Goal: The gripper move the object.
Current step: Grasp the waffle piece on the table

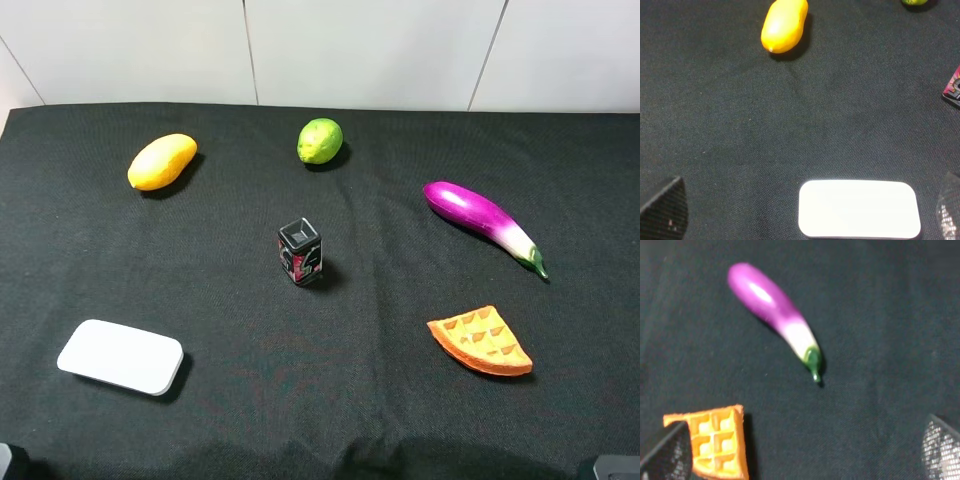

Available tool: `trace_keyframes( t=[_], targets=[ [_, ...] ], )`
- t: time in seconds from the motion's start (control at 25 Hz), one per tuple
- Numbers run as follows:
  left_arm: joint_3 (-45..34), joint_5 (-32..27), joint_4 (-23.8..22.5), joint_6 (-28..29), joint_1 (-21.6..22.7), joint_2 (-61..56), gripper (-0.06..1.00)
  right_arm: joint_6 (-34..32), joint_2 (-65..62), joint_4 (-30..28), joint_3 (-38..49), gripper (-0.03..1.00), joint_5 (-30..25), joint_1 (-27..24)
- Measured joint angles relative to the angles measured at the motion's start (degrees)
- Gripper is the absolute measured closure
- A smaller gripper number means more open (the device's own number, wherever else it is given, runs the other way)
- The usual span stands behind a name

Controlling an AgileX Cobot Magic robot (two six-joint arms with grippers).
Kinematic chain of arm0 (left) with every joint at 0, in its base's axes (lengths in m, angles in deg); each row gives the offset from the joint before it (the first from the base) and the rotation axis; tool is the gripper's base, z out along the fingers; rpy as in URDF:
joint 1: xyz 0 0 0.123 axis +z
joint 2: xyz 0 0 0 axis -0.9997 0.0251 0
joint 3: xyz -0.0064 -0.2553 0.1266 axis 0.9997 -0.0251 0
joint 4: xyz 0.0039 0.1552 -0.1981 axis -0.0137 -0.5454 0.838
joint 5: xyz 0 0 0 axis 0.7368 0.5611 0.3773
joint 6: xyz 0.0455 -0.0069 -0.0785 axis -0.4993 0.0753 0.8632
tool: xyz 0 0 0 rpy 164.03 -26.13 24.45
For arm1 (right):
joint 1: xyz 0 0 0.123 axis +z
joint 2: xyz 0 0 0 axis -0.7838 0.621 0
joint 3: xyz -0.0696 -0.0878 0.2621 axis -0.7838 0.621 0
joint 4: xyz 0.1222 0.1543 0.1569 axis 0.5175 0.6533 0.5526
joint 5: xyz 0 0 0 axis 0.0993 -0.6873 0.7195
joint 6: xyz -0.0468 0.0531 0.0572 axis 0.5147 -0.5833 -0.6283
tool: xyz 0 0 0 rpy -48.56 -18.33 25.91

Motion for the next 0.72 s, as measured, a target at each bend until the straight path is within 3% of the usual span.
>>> trace_keyframes(
  t=[0.72],
  targets=[
    [0.0, 0.0, 0.0, 0.0, 0.0, 0.0, -0.05, 16.8, 13.7, 7.0, -0.1, 0.27, -1.6, 0.0]
  ],
)
